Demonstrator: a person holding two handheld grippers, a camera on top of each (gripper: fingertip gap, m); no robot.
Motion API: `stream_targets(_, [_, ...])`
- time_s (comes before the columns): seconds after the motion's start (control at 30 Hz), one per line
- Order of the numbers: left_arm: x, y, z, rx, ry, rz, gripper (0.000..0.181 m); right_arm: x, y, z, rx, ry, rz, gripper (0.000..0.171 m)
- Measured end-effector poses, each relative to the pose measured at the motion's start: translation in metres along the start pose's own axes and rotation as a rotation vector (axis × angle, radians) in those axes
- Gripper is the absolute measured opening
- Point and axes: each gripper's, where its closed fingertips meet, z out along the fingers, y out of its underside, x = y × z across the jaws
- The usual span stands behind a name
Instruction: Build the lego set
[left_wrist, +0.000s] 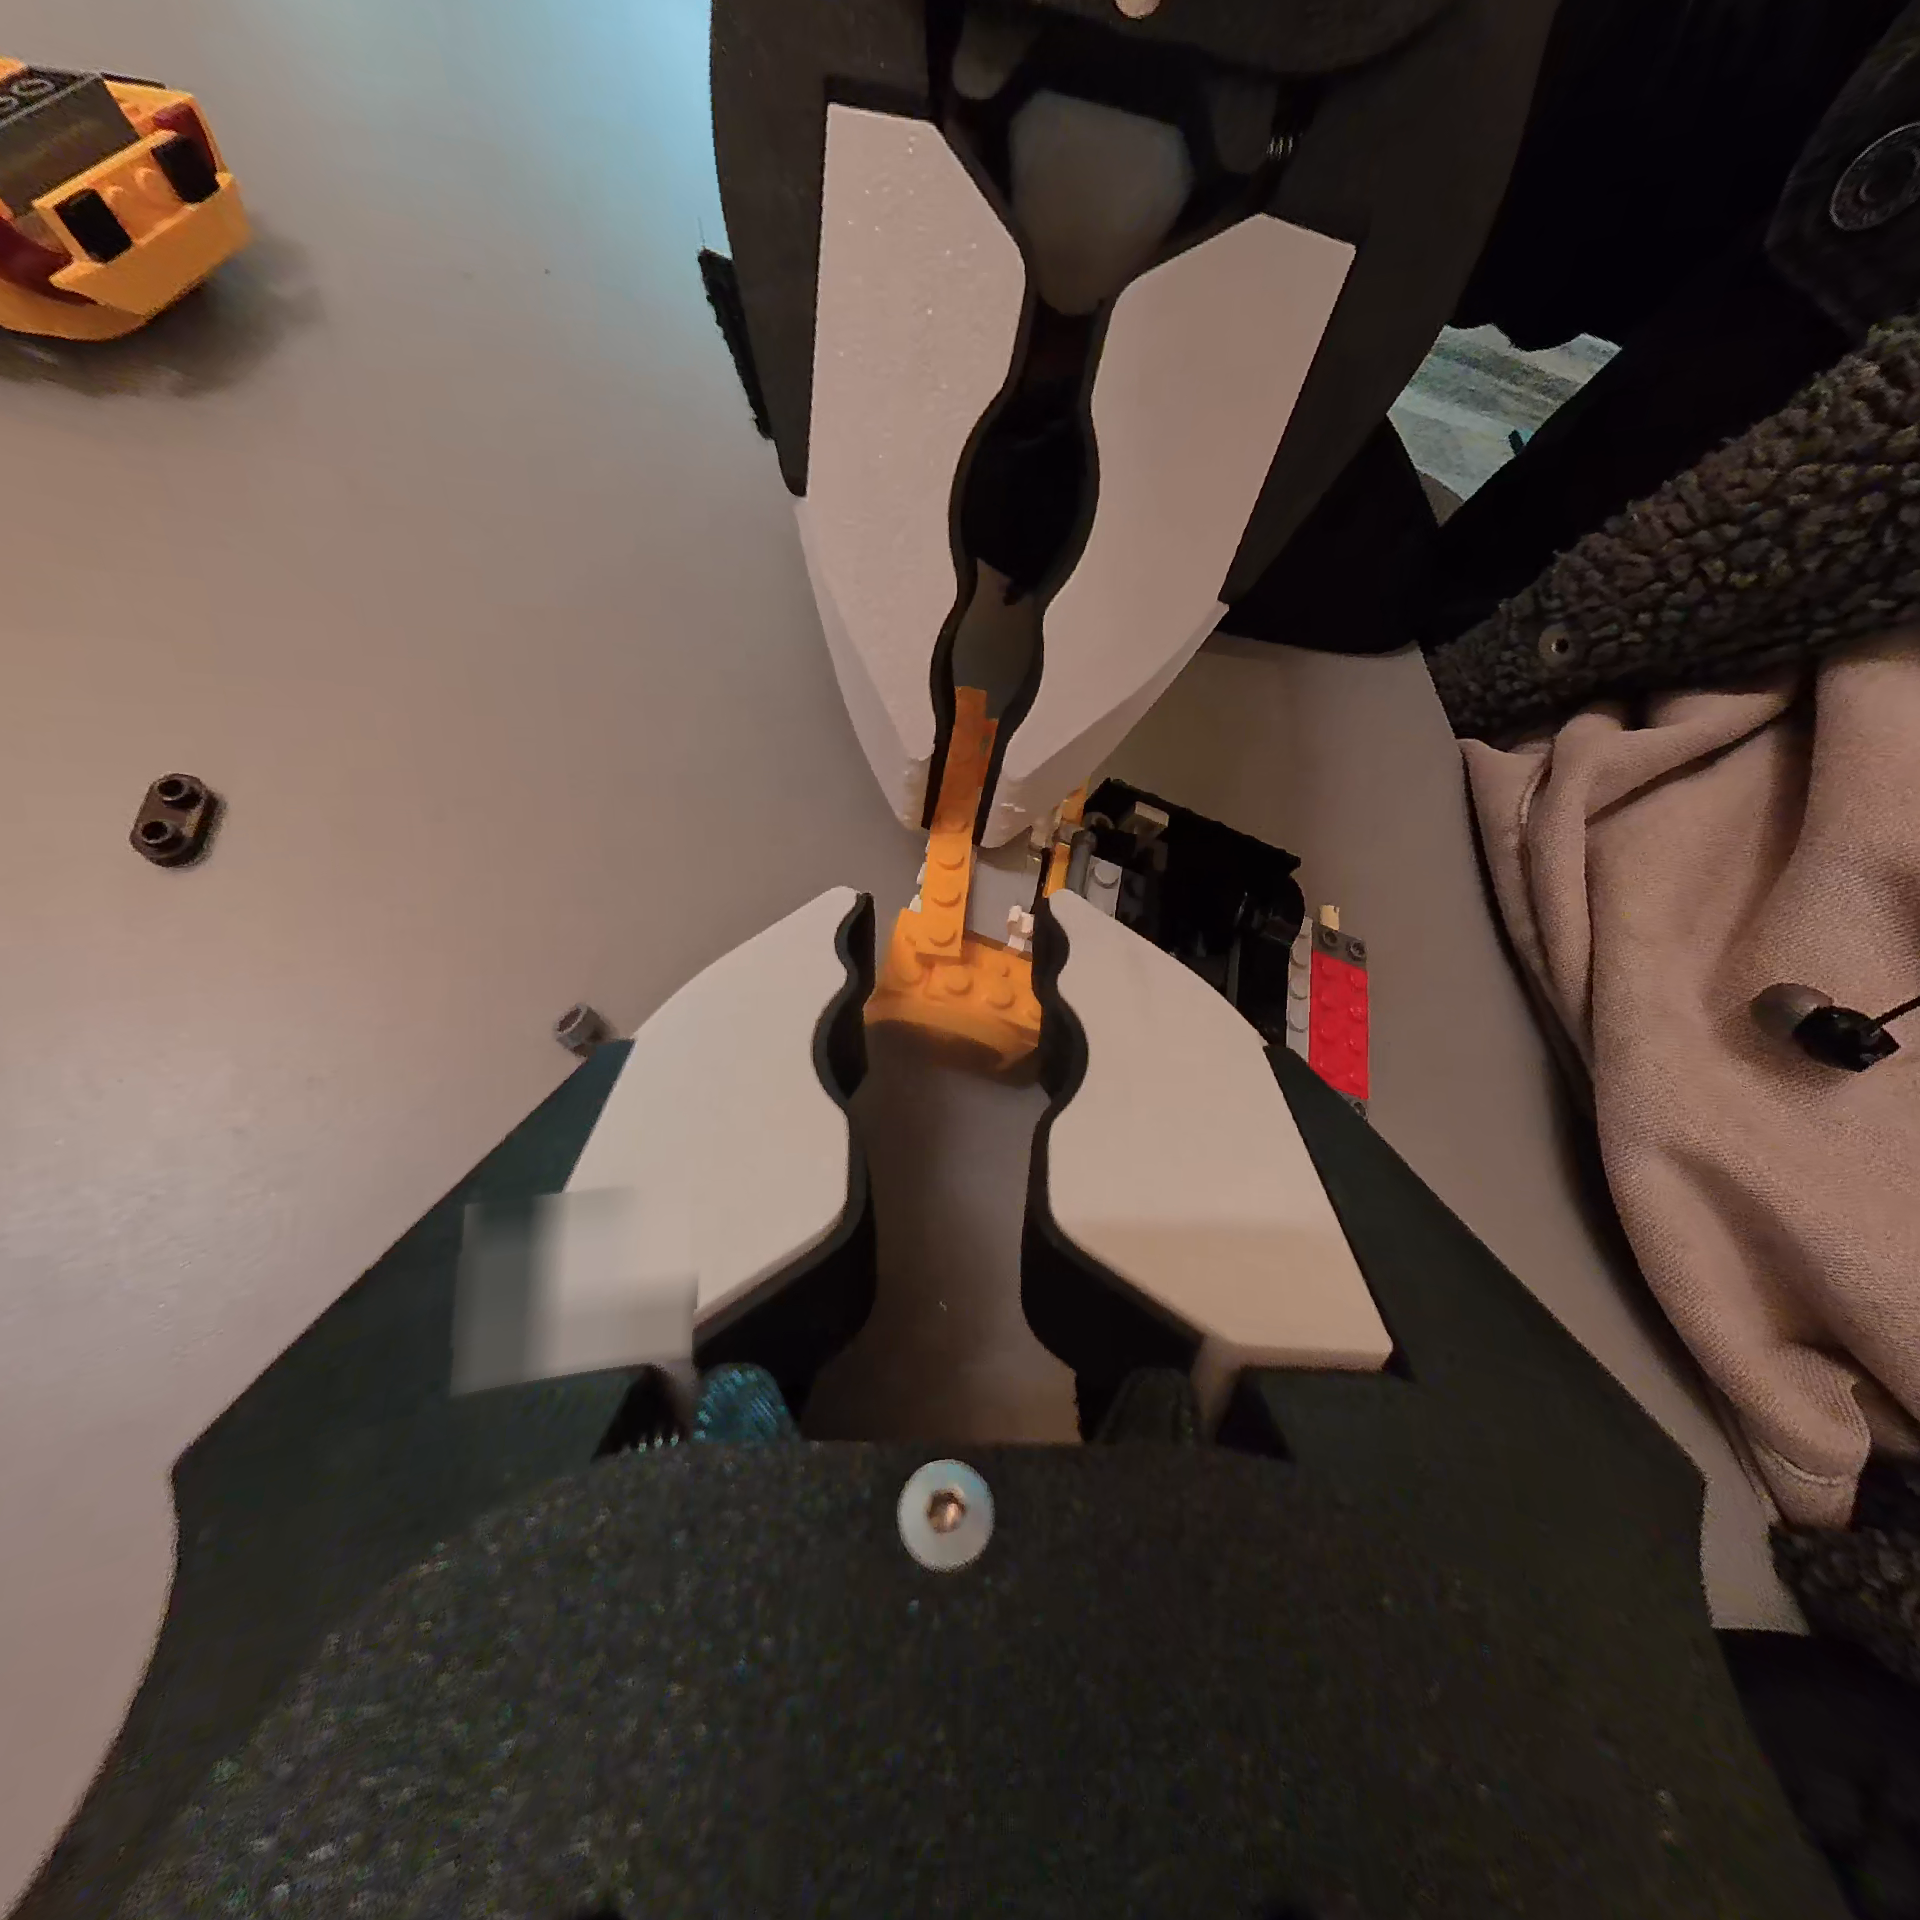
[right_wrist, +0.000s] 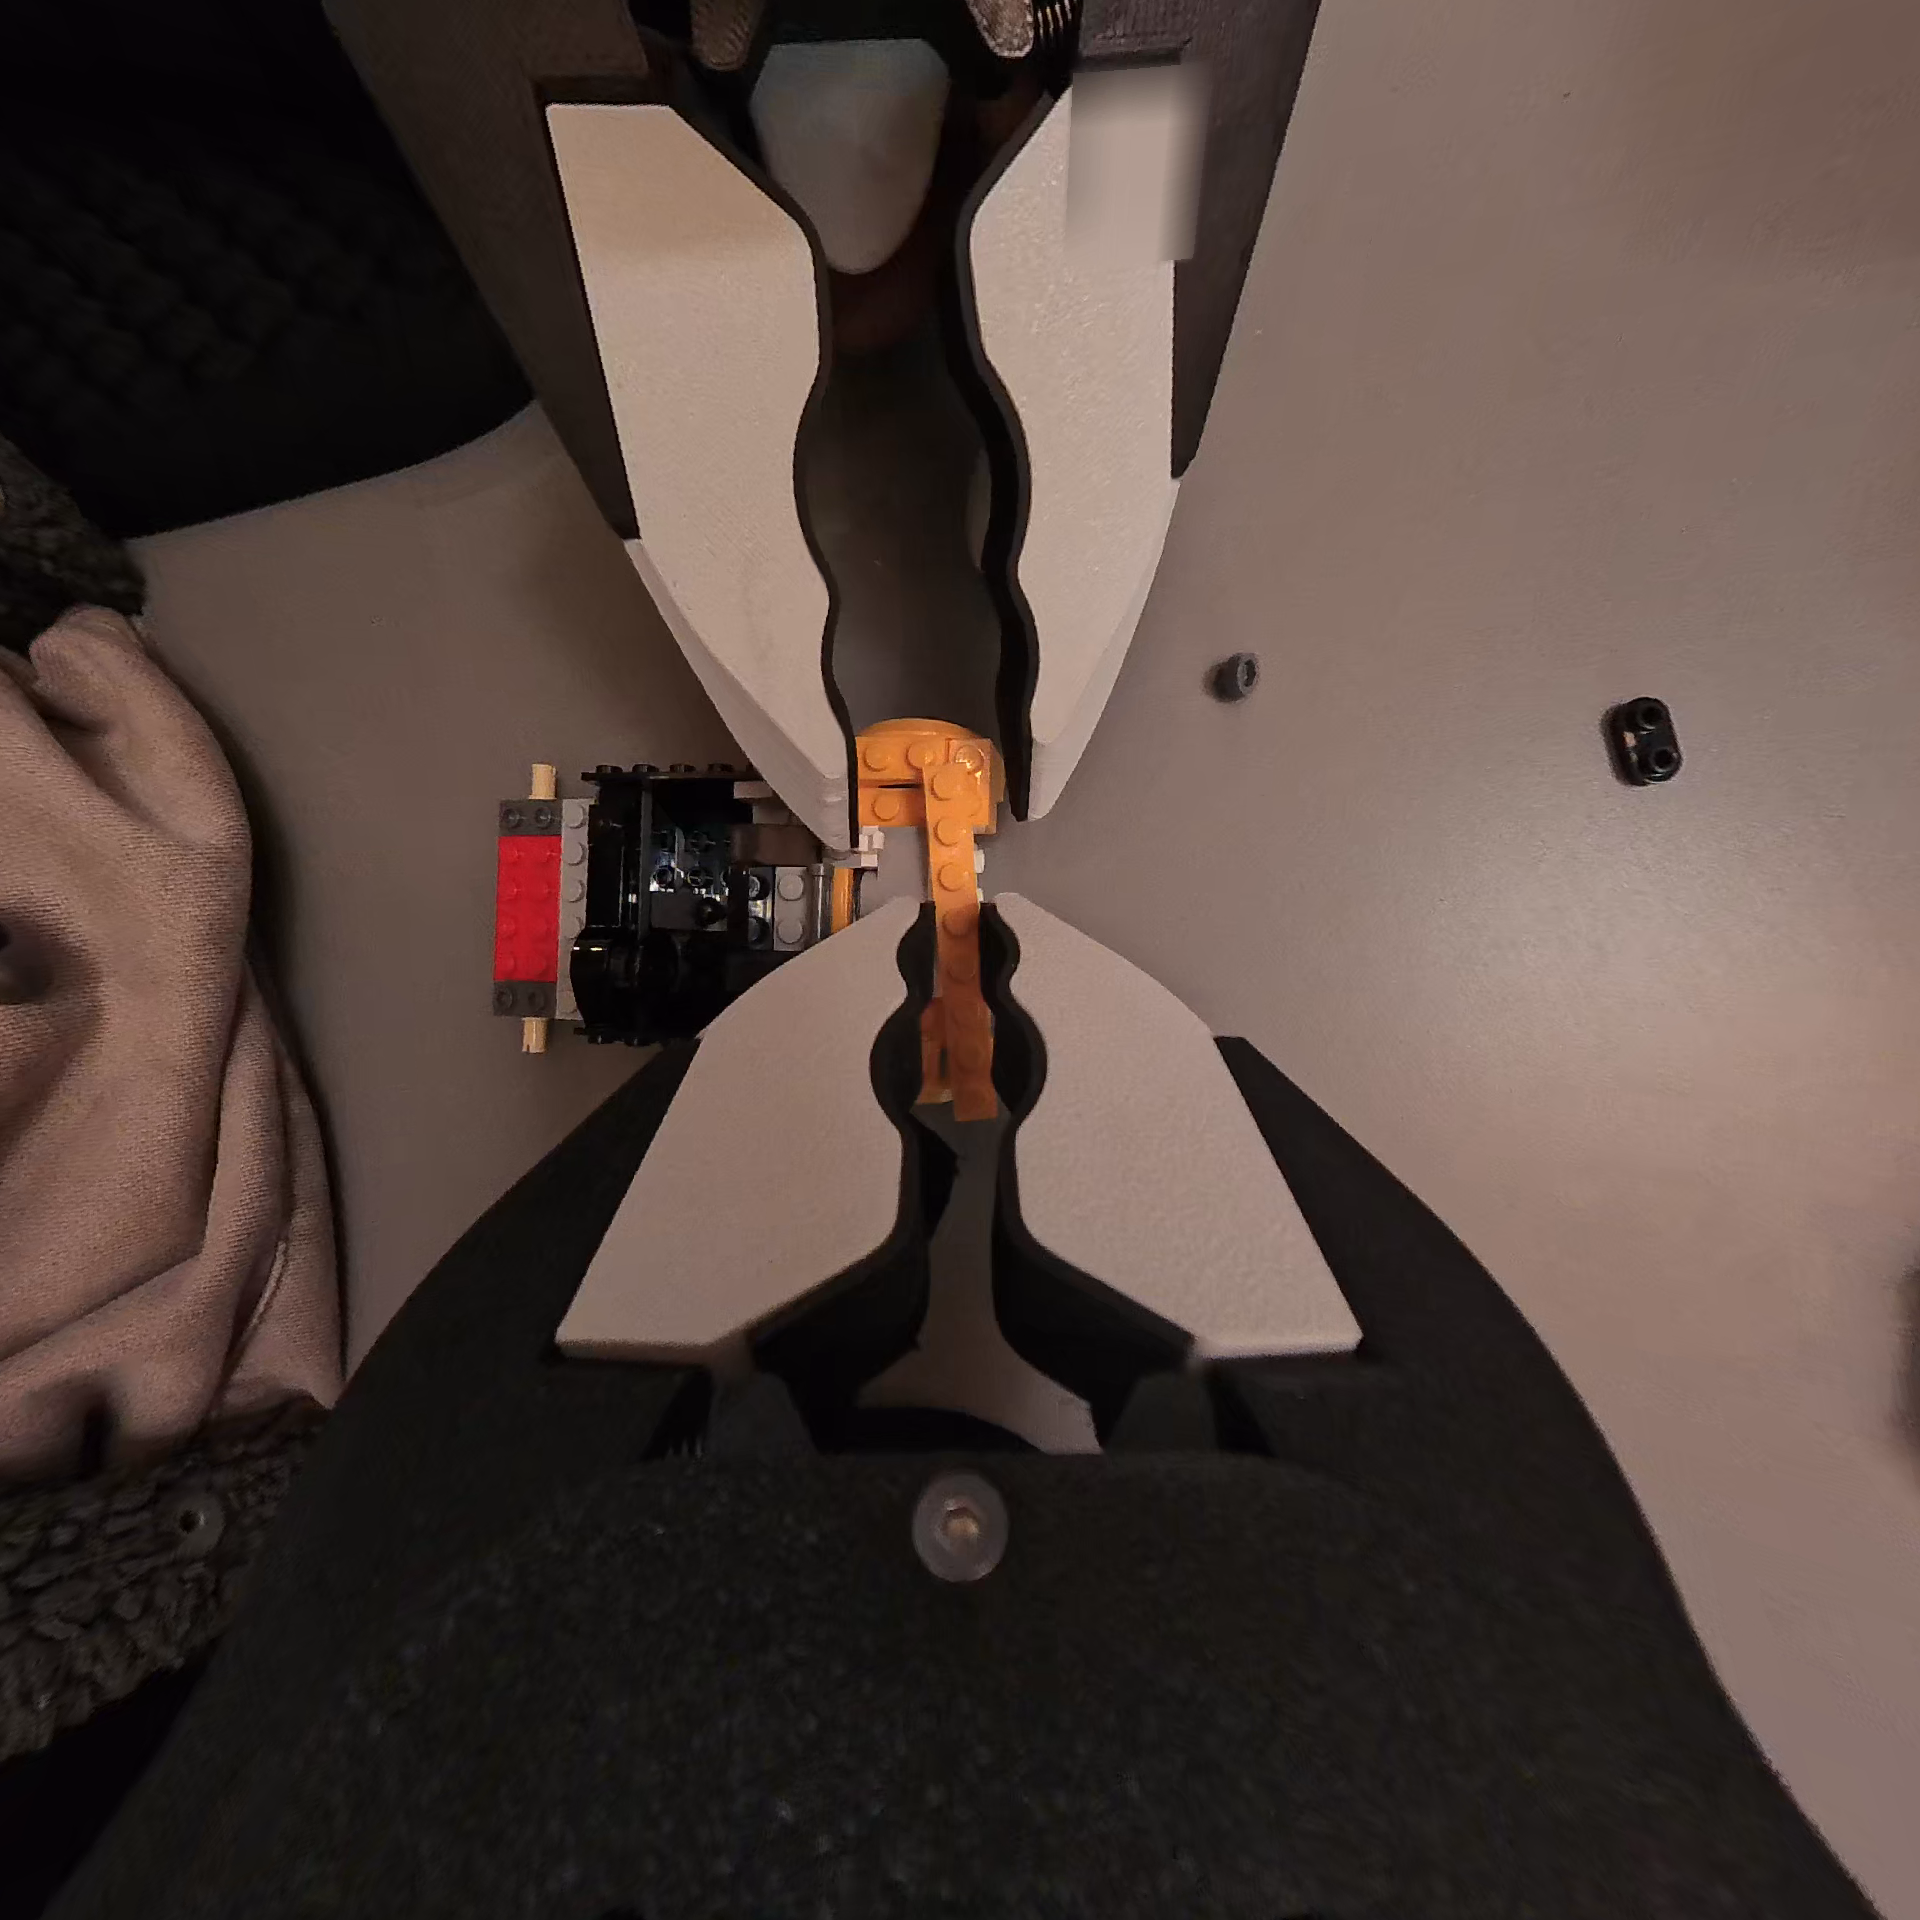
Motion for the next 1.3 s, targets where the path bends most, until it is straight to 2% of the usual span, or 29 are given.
stream_targets(0.3, [-0.006, -0.001, -0.001, 0.007, -0.026, -0.008, 0.027, 0.002, 0.0, 0.0, 0.009, 0.007, 0.022, 0.007])
stream_targets(0.67, [-0.027, -0.005, -0.024, 0.062, -0.133, -0.025, 0.027, 0.002, -0.001, -0.001, 0.015, 0.01, 0.05, 0.007])
stream_targets(0.9, [-0.023, -0.002, -0.014, 0.039, -0.108, -0.022, 0.027, 0.003, -0.003, 0.002, -0.006, 0.012, 0.053, 0.007])
stream_targets(1.3, [-0.022, 0.0, -0.009, 0.032, -0.093, -0.032, 0.025, 0.001, -0.002, 0.003, 0.012, -0.081, 0.111, 0.009])
